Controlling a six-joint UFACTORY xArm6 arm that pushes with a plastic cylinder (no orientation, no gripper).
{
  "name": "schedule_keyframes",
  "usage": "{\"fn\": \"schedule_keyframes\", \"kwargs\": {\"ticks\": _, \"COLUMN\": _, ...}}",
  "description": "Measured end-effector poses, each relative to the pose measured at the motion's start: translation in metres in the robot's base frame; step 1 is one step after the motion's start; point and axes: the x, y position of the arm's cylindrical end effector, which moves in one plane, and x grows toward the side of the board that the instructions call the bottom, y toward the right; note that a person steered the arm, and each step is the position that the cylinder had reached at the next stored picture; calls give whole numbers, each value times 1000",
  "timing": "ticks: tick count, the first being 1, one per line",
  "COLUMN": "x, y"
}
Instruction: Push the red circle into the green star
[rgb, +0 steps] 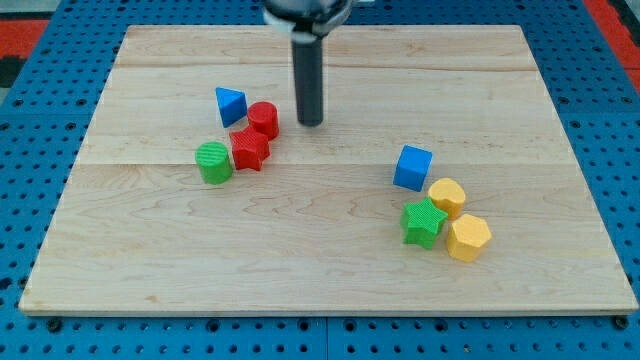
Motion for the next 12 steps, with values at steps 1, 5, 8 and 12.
{"fn": "schedule_keyframes", "kwargs": {"ticks": 1, "x": -14, "y": -107}}
{"fn": "schedule_keyframes", "kwargs": {"ticks": 5, "x": 23, "y": -85}}
{"fn": "schedule_keyframes", "kwargs": {"ticks": 8, "x": 39, "y": -55}}
{"fn": "schedule_keyframes", "kwargs": {"ticks": 12, "x": 48, "y": 12}}
